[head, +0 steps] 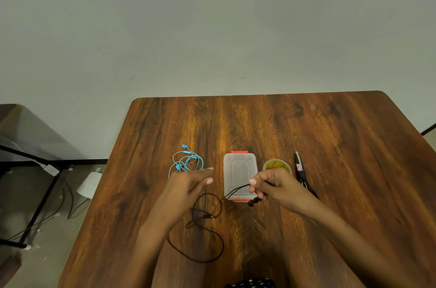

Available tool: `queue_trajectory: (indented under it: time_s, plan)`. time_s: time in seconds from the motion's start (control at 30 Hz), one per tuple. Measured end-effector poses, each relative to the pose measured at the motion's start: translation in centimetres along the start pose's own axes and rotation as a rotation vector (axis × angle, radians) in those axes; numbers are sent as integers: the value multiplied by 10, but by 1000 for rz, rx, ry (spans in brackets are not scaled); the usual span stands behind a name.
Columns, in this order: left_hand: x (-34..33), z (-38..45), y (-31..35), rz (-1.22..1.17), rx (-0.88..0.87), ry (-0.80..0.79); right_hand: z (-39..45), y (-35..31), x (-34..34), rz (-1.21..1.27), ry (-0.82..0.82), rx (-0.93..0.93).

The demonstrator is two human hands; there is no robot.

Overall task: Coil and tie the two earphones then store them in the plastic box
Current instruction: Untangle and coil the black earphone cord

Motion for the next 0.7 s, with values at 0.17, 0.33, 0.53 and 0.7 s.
queue_trajectory:
  time_s: [0.17,0.33,0.53,0.7]
  plan:
    - [-47,9,28,-134,5,-170,9,-13,-15,-11,-5,58]
    - [-39,9,30,-40,-125,-76,7,-7,-16,44,-53,49]
    - [-15,4,10,-6,-130,27,-4,19,4,64,-64,-5]
    - [-18,4,0,7,-94,18,-7,33,7,138,-14,-36]
Point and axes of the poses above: each hand's wrist, its own z-axis towards the middle knuckle, its own x-axis out of the back of the hand, y = z × x, the point moved 8 cm from there along z, towards the middle knuckle, and after that the axes turned 6 degrees about x, right-handed, at the moved point
